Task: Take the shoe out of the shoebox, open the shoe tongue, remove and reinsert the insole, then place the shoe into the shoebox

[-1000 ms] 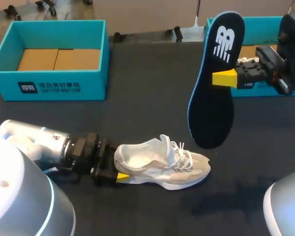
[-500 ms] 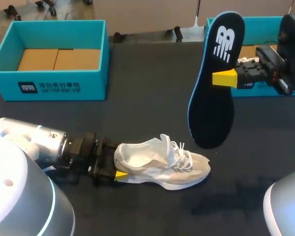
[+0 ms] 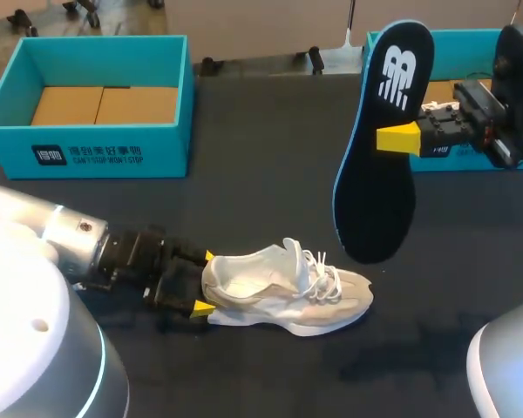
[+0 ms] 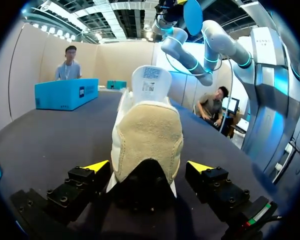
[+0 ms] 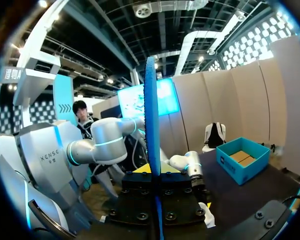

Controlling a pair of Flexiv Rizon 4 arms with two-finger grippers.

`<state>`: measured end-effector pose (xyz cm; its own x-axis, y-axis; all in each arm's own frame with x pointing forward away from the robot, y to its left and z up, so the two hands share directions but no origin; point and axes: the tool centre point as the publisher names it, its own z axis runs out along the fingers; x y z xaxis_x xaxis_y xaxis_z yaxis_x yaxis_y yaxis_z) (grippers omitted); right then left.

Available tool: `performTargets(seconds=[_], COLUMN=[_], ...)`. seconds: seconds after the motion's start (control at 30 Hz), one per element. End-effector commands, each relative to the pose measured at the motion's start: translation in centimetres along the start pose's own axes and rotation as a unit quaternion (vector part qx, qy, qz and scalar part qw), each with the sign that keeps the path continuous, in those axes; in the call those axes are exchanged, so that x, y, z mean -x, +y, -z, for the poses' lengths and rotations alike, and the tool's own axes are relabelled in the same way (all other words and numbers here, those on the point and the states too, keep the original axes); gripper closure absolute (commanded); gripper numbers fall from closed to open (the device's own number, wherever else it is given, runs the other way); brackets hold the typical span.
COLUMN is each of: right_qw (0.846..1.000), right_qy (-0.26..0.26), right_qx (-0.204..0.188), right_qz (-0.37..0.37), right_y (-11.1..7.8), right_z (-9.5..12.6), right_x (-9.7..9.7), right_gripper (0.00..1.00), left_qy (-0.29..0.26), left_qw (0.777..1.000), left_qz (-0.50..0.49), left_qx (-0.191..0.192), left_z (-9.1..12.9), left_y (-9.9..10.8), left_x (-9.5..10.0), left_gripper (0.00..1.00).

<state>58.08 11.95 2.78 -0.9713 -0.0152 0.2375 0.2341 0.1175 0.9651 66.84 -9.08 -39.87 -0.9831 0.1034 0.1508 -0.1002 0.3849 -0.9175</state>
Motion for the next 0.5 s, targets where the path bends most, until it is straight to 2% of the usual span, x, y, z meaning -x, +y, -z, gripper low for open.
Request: performTargets(seconds=[0.03, 0.13, 0.23, 0.37, 0.47, 0.5], right_qw=[1.000, 1.000, 1.000, 1.000, 1.000, 1.000], right_qy=[0.001, 0.001, 0.001, 0.001, 0.001, 0.001], right_qx=[0.000, 0.000, 0.000, 0.000, 0.000, 0.000], right_qz=[0.000, 0.000, 0.000, 0.000, 0.000, 0.000], right_y=[0.0, 0.0, 0.0, 0.0, 0.0, 0.0], right_z=[-0.2, -0.2, -0.2, -0.2, -0.2, -0.2], right_x=[0.2, 0.2, 0.2, 0.2, 0.2, 0.2], right_gripper=[1.00, 1.00, 1.00, 1.00, 1.00, 1.00], left_qy=[-0.003, -0.003, -0.012, -0.014, -0.038, -0.038], left_qw=[1.000, 1.000, 1.000, 0.996, 0.987, 0.987], left_qz=[0.000, 0.000, 0.014, 0.037, 0.051, 0.051], left_qx=[0.002, 0.002, 0.024, 0.075, 0.144, 0.144], left_z=[0.1, 0.1, 0.9, 1.9, 2.2, 2.2], left_y=[-0.1, -0.1, -0.1, -0.1, -0.3, -0.3], left_x=[-0.3, -0.3, -0.3, -0.3, -0.4, -0.4], left_gripper=[0.00, 0.00, 0.00, 0.00, 0.00, 0.00])
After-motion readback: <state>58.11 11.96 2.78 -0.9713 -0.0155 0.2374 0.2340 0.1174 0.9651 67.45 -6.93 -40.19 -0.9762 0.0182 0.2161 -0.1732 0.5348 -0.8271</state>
